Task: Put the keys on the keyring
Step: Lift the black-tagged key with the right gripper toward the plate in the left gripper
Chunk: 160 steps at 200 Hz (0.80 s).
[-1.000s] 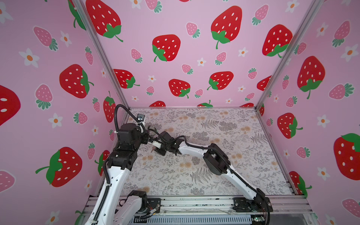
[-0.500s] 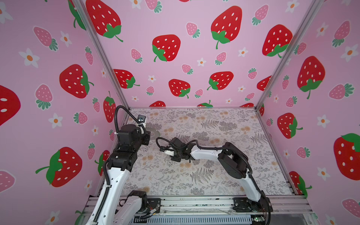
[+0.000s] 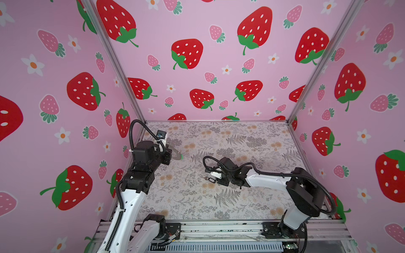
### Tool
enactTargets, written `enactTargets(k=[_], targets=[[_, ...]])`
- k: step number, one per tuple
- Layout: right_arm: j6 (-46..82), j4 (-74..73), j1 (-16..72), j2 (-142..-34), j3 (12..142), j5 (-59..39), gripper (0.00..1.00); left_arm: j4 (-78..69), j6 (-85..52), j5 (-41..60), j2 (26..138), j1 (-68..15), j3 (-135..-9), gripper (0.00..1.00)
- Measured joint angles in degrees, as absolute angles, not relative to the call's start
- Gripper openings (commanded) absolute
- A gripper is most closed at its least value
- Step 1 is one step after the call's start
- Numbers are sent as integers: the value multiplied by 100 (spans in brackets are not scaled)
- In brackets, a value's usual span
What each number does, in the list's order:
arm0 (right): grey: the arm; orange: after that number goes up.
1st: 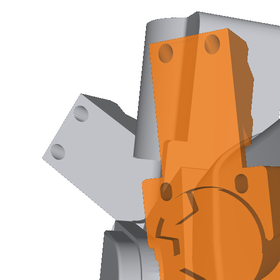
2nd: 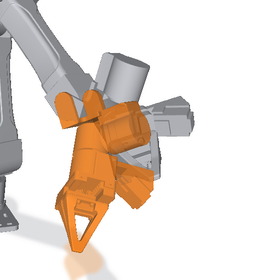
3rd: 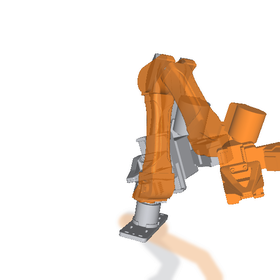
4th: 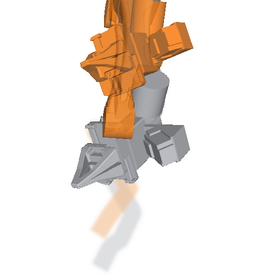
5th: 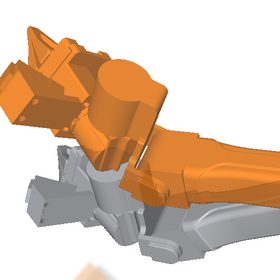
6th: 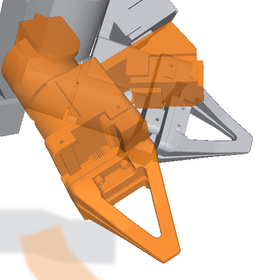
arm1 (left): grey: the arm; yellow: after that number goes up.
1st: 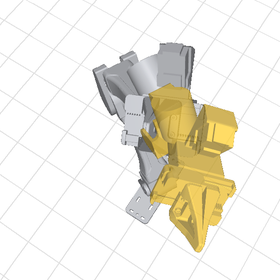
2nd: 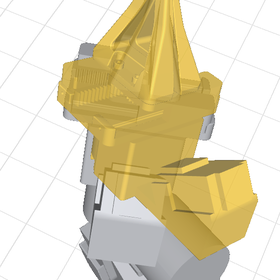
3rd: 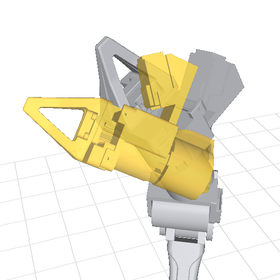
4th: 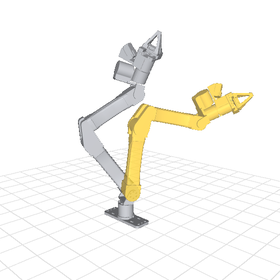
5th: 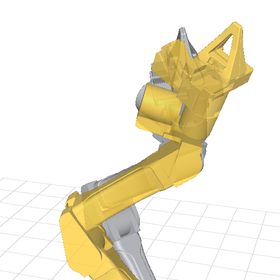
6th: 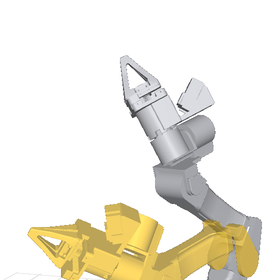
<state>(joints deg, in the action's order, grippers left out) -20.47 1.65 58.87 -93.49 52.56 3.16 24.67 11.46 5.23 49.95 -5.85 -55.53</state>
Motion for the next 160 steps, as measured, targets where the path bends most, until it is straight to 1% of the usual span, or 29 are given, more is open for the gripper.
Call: enactTargets(k=[24, 61, 97, 133, 160], targets=[[-1780, -263, 5916, -8919, 4998, -23, 30, 2438, 1284, 873, 4989, -681, -5334, 0], [-1835, -530, 5924, -9209, 4998, -397, 26, 2440, 1511, 1251, 5009, -794, -5030, 0], [-2578, -801, 5935, -9483, 4838, -622, 23, 2355, 1649, 1529, 5046, -821, -5000, 0], [-3540, -996, 5935, -9640, 4759, -687, 21, 2110, 1647, 1817, 5094, -886, -4827, 0], [-3955, -1122, 5933, -9889, 4762, -727, 21, 2075, 1651, 1874, 5137, -930, -4823, 0]])
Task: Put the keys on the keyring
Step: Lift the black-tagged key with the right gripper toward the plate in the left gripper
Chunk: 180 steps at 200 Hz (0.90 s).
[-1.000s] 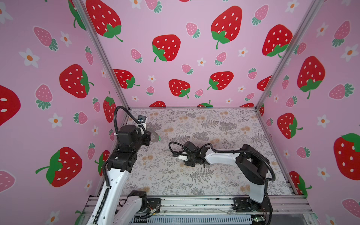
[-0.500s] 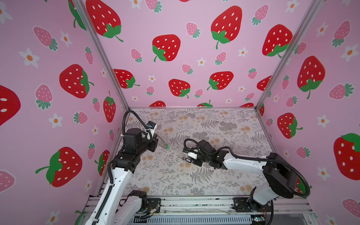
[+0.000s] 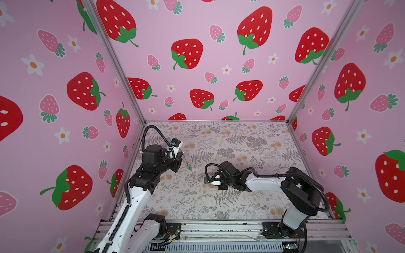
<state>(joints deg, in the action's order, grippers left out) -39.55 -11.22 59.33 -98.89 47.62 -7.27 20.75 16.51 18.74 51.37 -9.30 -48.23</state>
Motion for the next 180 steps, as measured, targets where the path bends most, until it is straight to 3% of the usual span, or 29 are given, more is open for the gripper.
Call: enactTargets(k=[180], targets=[[-4366, -1481, 5846, -10370, 4897, -714, 21, 1896, 1634, 1859, 5384, -1247, -4823, 0]])
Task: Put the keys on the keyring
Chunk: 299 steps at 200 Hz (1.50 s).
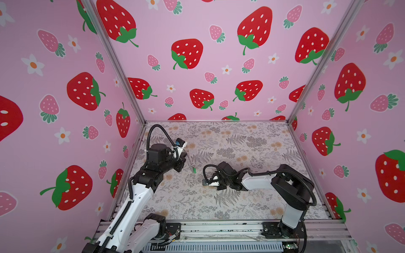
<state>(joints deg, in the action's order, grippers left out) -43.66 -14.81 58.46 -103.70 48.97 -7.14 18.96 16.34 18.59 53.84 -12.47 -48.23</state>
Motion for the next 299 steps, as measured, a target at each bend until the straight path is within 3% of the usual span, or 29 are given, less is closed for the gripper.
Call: enactTargets(k=[299], targets=[[-4512, -1365, 5725, -10543, 5118, -843, 18, 1776, 1673, 1712, 5577, -1426, -4823, 0]])
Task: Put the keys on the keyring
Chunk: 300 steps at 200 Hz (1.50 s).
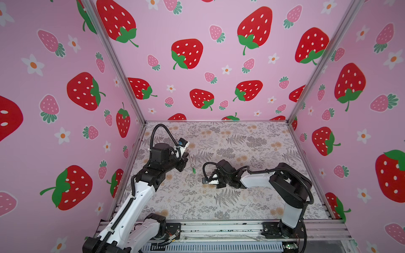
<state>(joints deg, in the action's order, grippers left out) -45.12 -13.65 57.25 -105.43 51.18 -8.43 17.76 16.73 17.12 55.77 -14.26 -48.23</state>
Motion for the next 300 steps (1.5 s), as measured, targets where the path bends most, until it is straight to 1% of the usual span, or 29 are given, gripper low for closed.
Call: enactTargets(k=[87, 160, 218, 300], targets=[[-4493, -1363, 5719, -10569, 5142, -843, 11, 1776, 1673, 1699, 5577, -1426, -4823, 0], [-4270, -1352, 5686, -10503, 5144, -1004, 3, 1776, 1702, 1704, 5577, -1448, -4823, 0], [-3830, -1372, 5496, -9614, 4869, -1273, 1, 1675, 1822, 1872, 5474, -1448, -4779, 0], [-3527, -1306, 5135, -8547, 4139, -2045, 1, 1649, 1970, 2331, 5251, -1579, -4637, 0]])
